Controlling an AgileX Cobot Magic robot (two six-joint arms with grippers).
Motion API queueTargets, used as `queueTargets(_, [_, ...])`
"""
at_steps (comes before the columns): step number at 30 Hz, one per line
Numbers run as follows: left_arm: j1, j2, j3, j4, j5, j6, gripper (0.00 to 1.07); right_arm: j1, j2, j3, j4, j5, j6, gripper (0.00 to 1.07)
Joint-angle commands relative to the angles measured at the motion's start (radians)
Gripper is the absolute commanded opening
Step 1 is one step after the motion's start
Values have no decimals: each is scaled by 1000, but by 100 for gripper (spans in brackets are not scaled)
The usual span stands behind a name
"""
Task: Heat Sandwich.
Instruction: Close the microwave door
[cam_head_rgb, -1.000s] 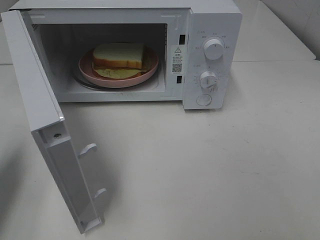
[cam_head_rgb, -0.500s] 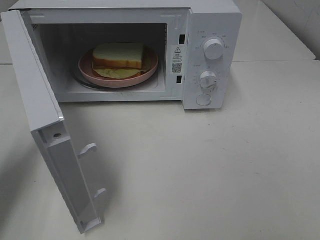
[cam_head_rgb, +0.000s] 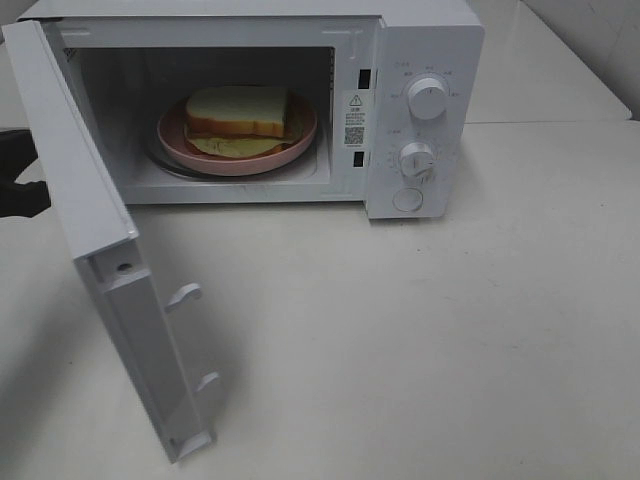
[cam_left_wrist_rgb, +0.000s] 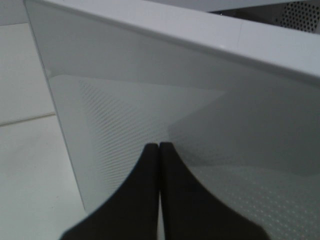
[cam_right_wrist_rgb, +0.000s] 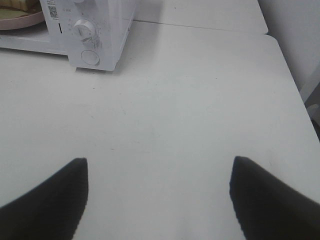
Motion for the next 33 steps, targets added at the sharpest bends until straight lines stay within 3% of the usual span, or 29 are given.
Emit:
queueTargets(1, [-65,26,-25,-64,-19,6,0,-6,-27,2,-3,-7,10,75])
queueTargets(11, [-197,83,-68,-191,-15,71,0,-6,-27,2,-3,-7,10,75])
queueTargets(19, [-296,128,-131,-309,9,88,0,-6,-27,2,-3,-7,10,75])
queueTargets(26, [-382,182,-257,-419,117,180,0,-6,-27,2,-3,-7,10,75])
queueTargets(33, [-426,234,-360,-448,171,186,0,-6,-27,2,-3,-7,10,75])
